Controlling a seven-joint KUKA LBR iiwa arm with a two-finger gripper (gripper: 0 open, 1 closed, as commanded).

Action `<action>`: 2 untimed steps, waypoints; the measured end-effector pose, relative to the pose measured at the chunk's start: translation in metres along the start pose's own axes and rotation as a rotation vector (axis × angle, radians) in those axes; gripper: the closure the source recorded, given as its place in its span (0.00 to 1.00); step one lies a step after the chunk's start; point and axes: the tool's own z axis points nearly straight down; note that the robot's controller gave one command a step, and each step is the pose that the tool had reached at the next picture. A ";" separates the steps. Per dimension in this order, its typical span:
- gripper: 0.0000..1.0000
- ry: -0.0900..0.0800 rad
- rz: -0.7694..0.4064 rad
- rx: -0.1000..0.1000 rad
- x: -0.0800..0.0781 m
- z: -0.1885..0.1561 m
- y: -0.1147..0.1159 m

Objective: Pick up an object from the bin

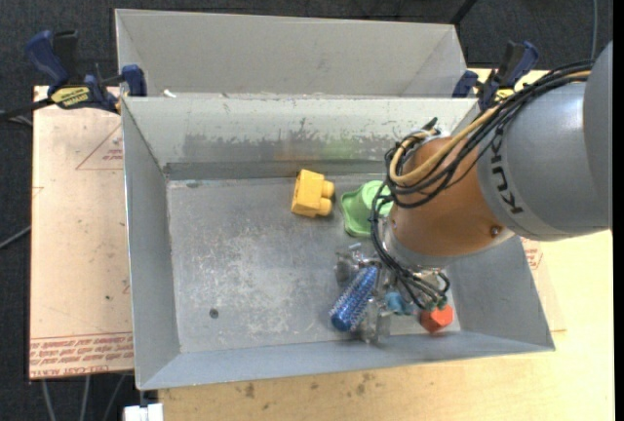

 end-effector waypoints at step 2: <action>1.00 -0.013 0.001 0.005 0.000 -0.154 -0.026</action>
Offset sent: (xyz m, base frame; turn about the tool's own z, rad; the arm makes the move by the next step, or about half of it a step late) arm 0.0000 0.0000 0.0000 0.0000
